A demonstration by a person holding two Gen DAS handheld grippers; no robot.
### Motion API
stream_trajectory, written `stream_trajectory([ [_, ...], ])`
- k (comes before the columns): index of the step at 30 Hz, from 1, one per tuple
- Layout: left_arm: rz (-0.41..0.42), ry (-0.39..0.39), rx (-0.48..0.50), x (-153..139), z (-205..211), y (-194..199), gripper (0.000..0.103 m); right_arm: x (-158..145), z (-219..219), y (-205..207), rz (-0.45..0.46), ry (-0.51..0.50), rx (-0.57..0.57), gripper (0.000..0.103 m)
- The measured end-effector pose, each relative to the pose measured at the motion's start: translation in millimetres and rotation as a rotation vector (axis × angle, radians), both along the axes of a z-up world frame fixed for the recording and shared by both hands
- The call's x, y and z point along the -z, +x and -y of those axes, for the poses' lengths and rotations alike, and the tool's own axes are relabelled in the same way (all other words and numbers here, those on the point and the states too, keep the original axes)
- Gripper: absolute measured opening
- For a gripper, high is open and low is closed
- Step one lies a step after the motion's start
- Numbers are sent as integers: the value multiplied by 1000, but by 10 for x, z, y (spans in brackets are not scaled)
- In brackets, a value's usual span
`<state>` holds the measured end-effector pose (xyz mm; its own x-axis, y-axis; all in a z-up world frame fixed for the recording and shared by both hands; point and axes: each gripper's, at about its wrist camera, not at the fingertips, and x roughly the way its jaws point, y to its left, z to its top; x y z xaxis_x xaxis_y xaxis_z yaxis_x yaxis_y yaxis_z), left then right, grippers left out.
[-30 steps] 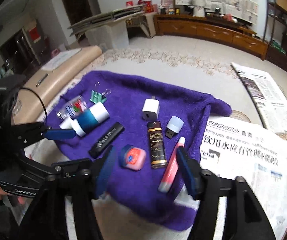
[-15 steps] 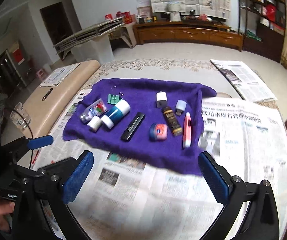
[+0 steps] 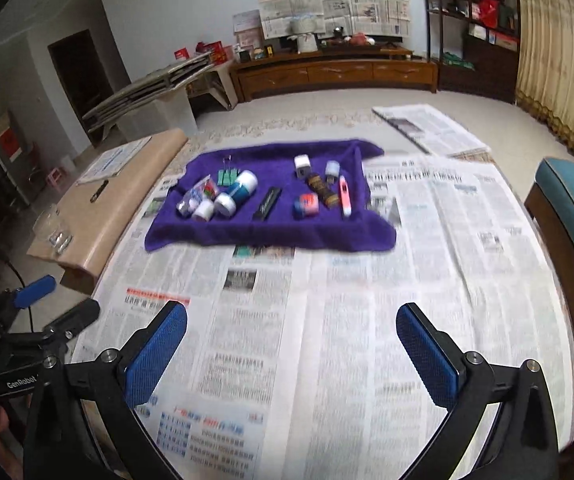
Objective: Organize rigid objects
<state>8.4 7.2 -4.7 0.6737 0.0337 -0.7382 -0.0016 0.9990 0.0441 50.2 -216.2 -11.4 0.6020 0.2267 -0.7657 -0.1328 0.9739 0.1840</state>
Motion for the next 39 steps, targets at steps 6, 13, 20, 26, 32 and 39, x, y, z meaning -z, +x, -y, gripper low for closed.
stream_trajectory([
  [6,4,-18,-13,43,-39,-245,103,123,17,-318,-7,-43,43,103],
  [13,-15,-39,-30,137,-91,-380,103,163,-79,-600,18,-64,51,103],
  [20,-12,-50,-45,136,-157,-452,103,194,-65,-765,17,-59,65,103],
  [26,-8,-57,-57,115,-202,-496,103,216,-41,-826,8,-63,70,103],
  [32,-5,-51,-58,106,-209,-507,103,215,-46,-842,8,-70,72,103],
  [39,-6,-43,-52,99,-198,-507,103,195,-53,-848,13,-73,80,103],
])
